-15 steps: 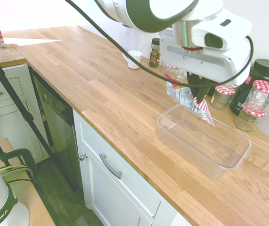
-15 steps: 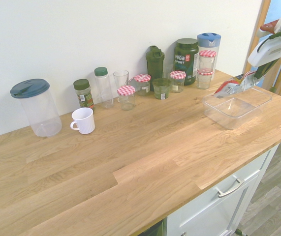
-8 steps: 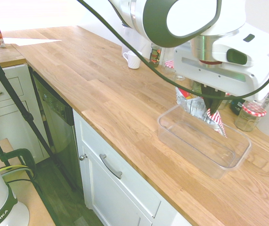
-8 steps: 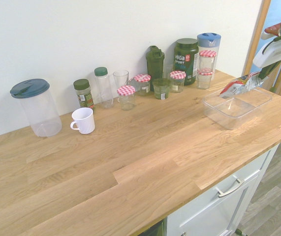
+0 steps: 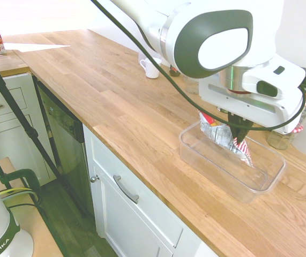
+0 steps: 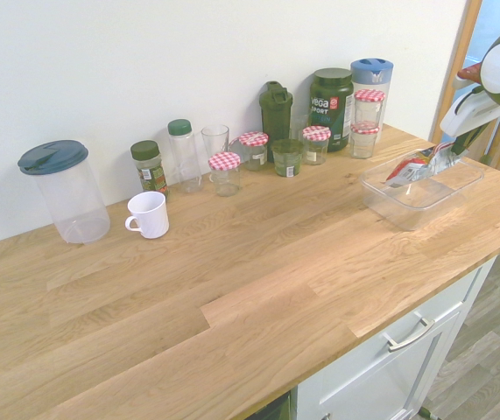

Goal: Put the chip bag into the container

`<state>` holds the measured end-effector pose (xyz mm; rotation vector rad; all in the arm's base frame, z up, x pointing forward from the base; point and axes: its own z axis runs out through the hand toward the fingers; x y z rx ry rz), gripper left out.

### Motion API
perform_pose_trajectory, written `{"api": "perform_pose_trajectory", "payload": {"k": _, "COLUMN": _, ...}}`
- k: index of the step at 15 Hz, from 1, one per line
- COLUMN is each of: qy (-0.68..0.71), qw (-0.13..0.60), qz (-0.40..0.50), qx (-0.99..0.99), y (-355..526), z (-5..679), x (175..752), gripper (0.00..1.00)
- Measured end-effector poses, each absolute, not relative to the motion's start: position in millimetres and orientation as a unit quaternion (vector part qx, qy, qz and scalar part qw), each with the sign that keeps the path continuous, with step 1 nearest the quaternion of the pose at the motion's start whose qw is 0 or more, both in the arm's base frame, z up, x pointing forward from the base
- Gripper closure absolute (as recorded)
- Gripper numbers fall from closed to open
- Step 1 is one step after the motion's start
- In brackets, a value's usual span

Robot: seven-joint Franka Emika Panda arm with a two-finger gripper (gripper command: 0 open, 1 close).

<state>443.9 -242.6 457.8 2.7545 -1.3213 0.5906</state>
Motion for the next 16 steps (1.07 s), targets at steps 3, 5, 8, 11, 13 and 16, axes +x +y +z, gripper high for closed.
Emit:
{"api": "perform_pose_trajectory", "payload": {"k": 3, "qy": -0.423, "qw": 0.019, "qz": 0.182, "qx": 0.888, "y": -244.3, "z": 446.7, "x": 451.9, "gripper": 1.00}}
{"api": "perform_pose_trajectory", "payload": {"k": 5, "qy": -0.422, "qw": 0.022, "qz": 0.176, "qx": 0.889, "y": -245.8, "z": 438.3, "x": 455.7, "gripper": 1.00}}
{"api": "perform_pose_trajectory", "payload": {"k": 8, "qy": -0.421, "qw": 0.025, "qz": 0.168, "qx": 0.891, "y": -247.4, "z": 429.0, "x": 459.6, "gripper": 0.00}}
{"api": "perform_pose_trajectory", "payload": {"k": 11, "qy": -0.422, "qw": 0.025, "qz": 0.169, "qx": 0.890, "y": -249.1, "z": 431.2, "x": 460.1, "gripper": 0.00}}
{"api": "perform_pose_trajectory", "payload": {"k": 13, "qy": -0.425, "qw": 0.025, "qz": 0.170, "qx": 0.889, "y": -252.5, "z": 431.8, "x": 458.6, "gripper": 0.00}}
{"api": "perform_pose_trajectory", "payload": {"k": 16, "qy": -0.426, "qw": 0.027, "qz": 0.172, "qx": 0.888, "y": -255.5, "z": 433.9, "x": 456.9, "gripper": 0.00}}
